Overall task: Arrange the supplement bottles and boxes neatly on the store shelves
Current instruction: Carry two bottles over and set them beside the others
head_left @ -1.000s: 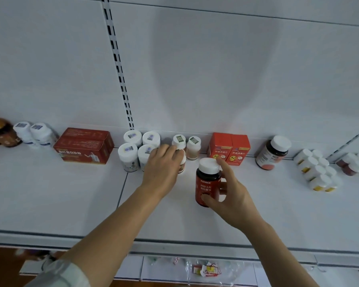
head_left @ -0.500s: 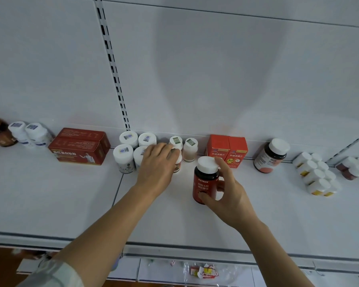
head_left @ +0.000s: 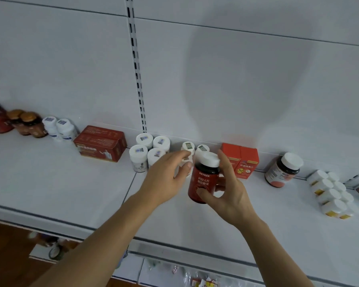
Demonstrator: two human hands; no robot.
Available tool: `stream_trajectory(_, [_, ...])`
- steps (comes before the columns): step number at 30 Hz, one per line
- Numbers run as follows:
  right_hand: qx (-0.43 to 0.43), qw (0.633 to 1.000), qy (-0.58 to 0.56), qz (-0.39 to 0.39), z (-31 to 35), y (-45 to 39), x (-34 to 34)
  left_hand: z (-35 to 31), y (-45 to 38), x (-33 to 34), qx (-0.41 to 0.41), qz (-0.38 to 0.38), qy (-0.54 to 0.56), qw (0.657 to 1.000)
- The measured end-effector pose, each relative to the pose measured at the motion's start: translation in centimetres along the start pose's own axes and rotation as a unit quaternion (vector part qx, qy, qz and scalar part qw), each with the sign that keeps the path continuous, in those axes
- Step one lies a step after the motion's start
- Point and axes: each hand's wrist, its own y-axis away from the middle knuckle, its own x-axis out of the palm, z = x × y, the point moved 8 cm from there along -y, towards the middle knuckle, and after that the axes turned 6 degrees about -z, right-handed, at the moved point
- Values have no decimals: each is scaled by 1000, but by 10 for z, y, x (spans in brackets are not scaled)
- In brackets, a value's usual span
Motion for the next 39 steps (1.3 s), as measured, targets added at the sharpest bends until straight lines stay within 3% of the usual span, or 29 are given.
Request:
stream_trajectory(8, [-24,993,-82,78,46,-5,66,26,44,-54,-189,1,175,966])
stream_trajectory(14, [-57,982,-75,165,104,2,135,75,81,-117,-254,2,195,947])
stream_trajectory(17, [-73,978,-91,175,143,2,164,102,98,-165,-262,-32,198,944])
stream_trajectory(22, [-117,988,-77,62,217,-6,210,151,130,-247,-276,-54,194,940])
stream_trajectory(33, [-185,955,76,217,346,-35,370,259,174,-378,-266,-76,160,948])
stream_trajectory(36, [-205,950,98,212,366,-57,407,289,169,-398,-264,-83,157,948])
stream_trajectory(39, [-261,944,122,160,386,-81,441,325,159,-424,-263,-84,103,956])
